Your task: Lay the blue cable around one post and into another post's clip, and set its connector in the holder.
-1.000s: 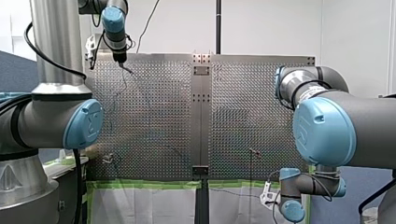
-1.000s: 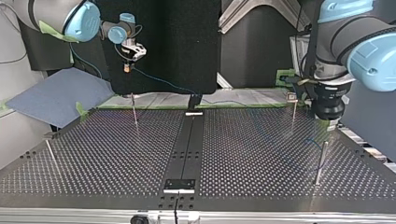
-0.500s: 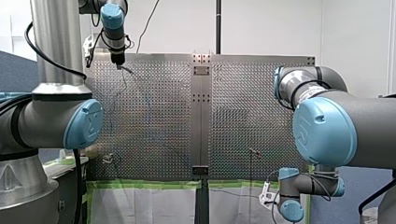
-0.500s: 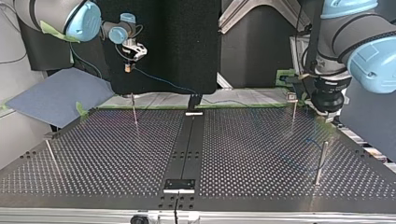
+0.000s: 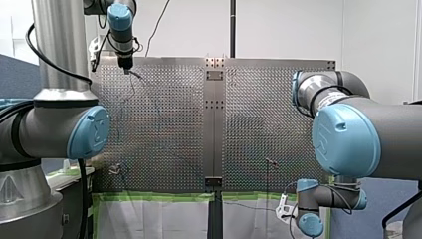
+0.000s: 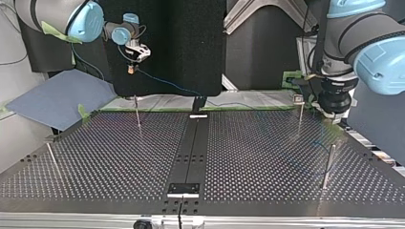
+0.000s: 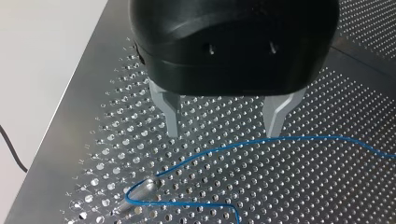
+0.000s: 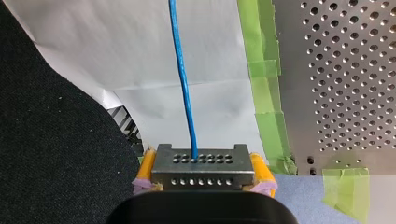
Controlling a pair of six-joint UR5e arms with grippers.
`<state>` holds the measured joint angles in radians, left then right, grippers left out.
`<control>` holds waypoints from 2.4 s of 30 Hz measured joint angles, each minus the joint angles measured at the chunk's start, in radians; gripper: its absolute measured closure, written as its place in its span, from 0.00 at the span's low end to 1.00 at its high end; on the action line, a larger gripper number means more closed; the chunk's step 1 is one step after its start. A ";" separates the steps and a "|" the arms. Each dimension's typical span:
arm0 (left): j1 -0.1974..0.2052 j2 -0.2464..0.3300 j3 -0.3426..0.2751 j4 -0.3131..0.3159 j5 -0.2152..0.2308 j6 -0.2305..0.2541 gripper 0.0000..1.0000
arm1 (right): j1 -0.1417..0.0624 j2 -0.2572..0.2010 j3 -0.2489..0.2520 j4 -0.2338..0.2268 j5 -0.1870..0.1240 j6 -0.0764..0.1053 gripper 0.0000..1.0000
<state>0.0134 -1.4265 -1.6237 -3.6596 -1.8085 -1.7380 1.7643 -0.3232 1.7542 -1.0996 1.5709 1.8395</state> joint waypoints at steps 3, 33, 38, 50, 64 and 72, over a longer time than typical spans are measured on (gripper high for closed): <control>-0.002 0.000 0.000 0.000 -0.002 0.000 0.13 | 0.000 0.000 0.000 0.000 0.000 0.000 1.00; -0.028 0.055 -0.056 0.058 0.057 -0.006 0.21 | 0.007 0.000 -0.001 0.000 -0.004 0.000 1.00; -0.038 0.073 -0.103 0.104 0.104 -0.050 0.21 | 0.010 0.000 -0.001 0.001 -0.002 -0.006 1.00; -0.089 0.076 -0.206 0.208 0.207 -0.153 0.18 | 0.017 0.000 -0.007 0.007 0.002 -0.015 1.00; -0.196 -0.039 -0.331 0.332 0.314 -0.237 0.18 | 0.027 0.000 -0.012 0.018 0.006 -0.028 1.00; -0.264 -0.107 -0.399 0.401 0.260 -0.259 0.18 | 0.029 0.000 -0.012 0.018 0.008 -0.032 1.00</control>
<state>-0.2507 -1.5336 -2.0225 -3.2590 -1.5480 -1.9965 1.7938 -0.3233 1.7421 -1.0813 1.5787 1.8073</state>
